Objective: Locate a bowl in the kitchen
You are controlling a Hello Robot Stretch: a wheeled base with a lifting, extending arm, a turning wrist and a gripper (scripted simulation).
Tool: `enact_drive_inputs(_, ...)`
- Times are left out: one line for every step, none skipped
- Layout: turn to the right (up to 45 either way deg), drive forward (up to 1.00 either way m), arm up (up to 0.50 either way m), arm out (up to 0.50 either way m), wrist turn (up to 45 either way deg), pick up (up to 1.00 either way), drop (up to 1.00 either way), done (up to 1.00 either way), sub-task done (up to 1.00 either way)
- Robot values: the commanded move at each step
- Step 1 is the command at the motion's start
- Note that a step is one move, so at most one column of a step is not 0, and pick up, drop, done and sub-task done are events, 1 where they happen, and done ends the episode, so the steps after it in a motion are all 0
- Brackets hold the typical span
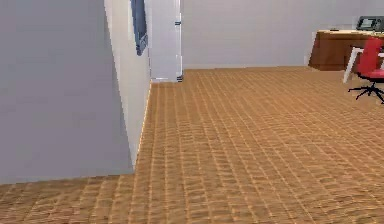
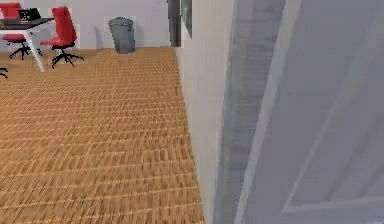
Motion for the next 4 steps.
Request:
enact_drive_inputs(30.0, 0.0, 0.0, 0.0, 0.0, 0.0, 0.0, 0.0, 0.0)
enact_drive_inputs(0.0, 1.0, 0.0, 0.0, 0.0, 0.0, 0.0, 0.0, 0.0)
enact_drive_inputs(0.0, 1.0, 0.0, 0.0, 0.0, 0.0, 0.0, 0.0, 0.0)
enact_drive_inputs(3.0, 0.0, 0.0, 0.0, 0.0, 0.0, 0.0, 0.0, 0.0)
